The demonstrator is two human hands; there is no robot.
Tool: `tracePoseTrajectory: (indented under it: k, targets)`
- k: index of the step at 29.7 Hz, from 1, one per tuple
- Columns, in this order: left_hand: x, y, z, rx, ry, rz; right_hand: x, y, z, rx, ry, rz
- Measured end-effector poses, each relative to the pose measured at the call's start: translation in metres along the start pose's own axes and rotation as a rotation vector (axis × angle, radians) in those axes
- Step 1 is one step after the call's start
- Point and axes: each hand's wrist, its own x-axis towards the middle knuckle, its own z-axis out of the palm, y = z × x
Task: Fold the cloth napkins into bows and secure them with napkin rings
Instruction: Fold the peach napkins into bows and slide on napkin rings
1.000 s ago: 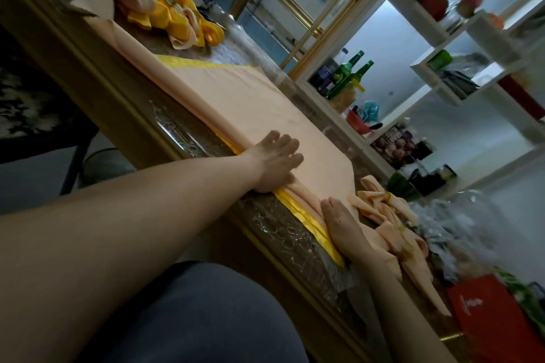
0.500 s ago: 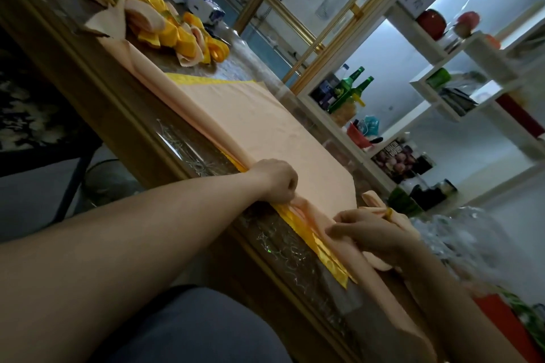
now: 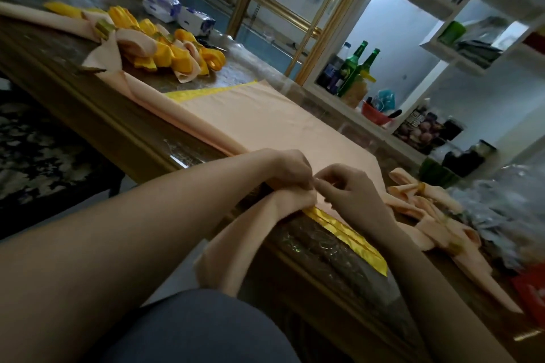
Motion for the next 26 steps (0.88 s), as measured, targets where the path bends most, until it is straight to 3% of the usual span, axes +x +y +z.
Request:
tracePoseTrajectory:
  k: [2,8,12,20,23,26]
  targets:
    - [-0.001,-0.003,0.001,-0.013,0.021,-0.014,0.008,0.015,0.008,0.011,0.068,0.008]
    - [-0.003,-0.008,-0.002,-0.127,0.194,0.064,0.012,0.036,0.029,0.129,0.047,0.059]
    - [-0.009,-0.028,-0.027,0.173,0.329,0.111,0.016,0.037,0.033,-0.039,0.025,0.045]
    - [-0.026,-0.031,-0.065,0.579,0.062,-0.019,0.024,0.037,0.030,-0.047,-0.052,0.042]
    - [-0.021,-0.007,-0.065,0.835,-0.108,-0.157,0.021,0.036,0.032,-0.019,-0.013,0.044]
    - [-0.009,0.015,-0.064,0.866,-0.239,-0.352,0.021,0.035,0.033,-0.001,-0.017,0.070]
